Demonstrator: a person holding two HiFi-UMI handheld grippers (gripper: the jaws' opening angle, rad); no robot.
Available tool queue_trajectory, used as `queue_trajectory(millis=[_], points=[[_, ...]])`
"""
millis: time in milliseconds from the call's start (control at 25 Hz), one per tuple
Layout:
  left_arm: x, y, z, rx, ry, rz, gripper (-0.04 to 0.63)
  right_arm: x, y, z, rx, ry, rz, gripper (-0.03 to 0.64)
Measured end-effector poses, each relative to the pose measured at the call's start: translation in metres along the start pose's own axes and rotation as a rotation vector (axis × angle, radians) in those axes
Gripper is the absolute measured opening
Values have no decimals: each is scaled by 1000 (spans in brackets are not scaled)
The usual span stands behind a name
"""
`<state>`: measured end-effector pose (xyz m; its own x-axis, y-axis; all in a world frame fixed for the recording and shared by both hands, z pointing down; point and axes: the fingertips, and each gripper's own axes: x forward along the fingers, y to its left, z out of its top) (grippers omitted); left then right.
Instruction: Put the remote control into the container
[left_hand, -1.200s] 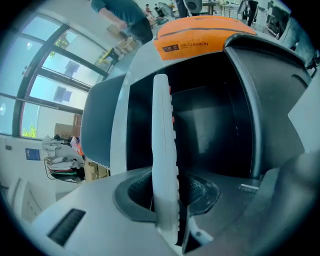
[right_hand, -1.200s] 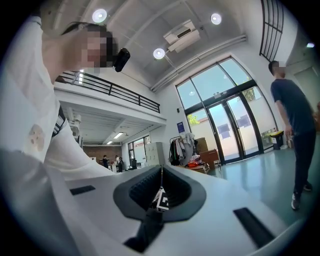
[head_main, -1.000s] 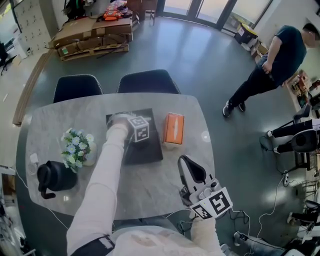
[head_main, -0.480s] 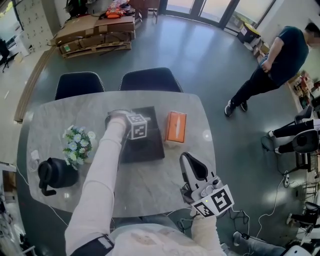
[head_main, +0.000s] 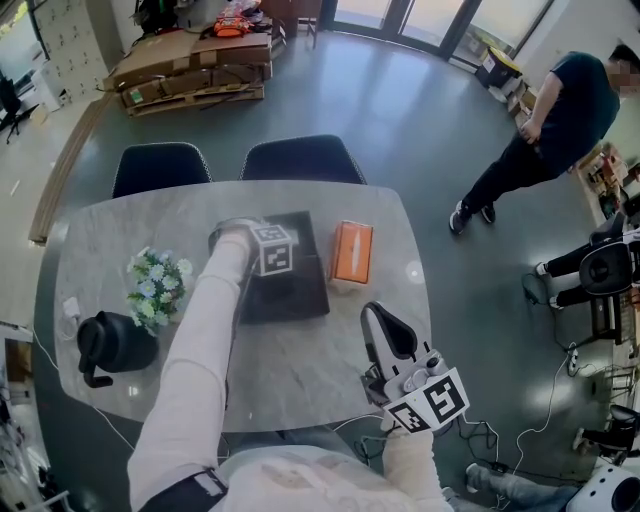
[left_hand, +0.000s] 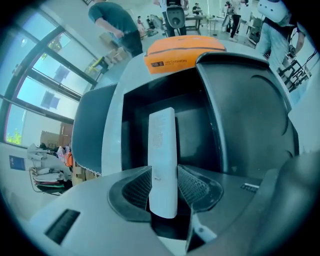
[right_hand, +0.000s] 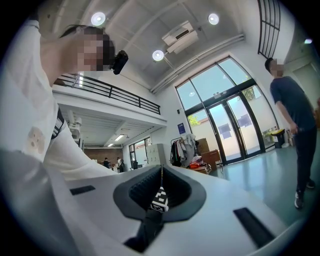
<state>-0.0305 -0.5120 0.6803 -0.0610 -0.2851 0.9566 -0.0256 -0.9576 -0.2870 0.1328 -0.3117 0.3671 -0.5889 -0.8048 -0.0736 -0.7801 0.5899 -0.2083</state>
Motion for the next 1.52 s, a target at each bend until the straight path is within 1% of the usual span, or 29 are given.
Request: queue_trajectory(millis=[120,200,240,280,360,440,480,560,640,760,880,1040,1160,1280,1440,1520], points=[[-7,-3,2,-9,-29,1,152,0,3,4,-2,-10,7,18],[-15,0,6,-38,-67,34,85,1,6,7,-1,-16,14,18],[-19,1,9,-59,-93,53,39,2,8,8,-1,-19,20,18],[-24,1,12,-85,-122,62,23,3,11,10,-2,-22,26,18],[-35,-3,18,-155,-190,38,14,6,18,14,-4,-31,40,18],[-50,-9,26,-246,-280,0,12,9,25,18,-6,-42,56,18],[-60,-10,30,-293,-335,-6,12,10,29,20,-9,-47,64,18],[-85,-8,36,-374,-455,10,12,12,37,24,-16,-56,78,18],[-111,-8,38,-449,-558,30,12,14,45,28,-20,-64,89,18],[-157,-10,37,-540,-712,64,12,15,57,32,-25,-76,105,18],[-208,-21,35,-620,-894,60,12,16,73,36,-34,-84,125,18],[-280,-47,26,-671,-1110,66,12,16,95,38,-47,-86,150,18],[-325,-73,13,-693,-1220,87,12,16,111,38,-68,-78,164,18],[-359,-102,-1,-692,-1291,110,12,16,126,37,-88,-72,176,18],[-395,-133,-21,-668,-1339,177,12,15,141,32,-117,-53,187,18],[-412,-144,-31,-675,-1368,187,12,15,147,30,-129,-43,187,18]])
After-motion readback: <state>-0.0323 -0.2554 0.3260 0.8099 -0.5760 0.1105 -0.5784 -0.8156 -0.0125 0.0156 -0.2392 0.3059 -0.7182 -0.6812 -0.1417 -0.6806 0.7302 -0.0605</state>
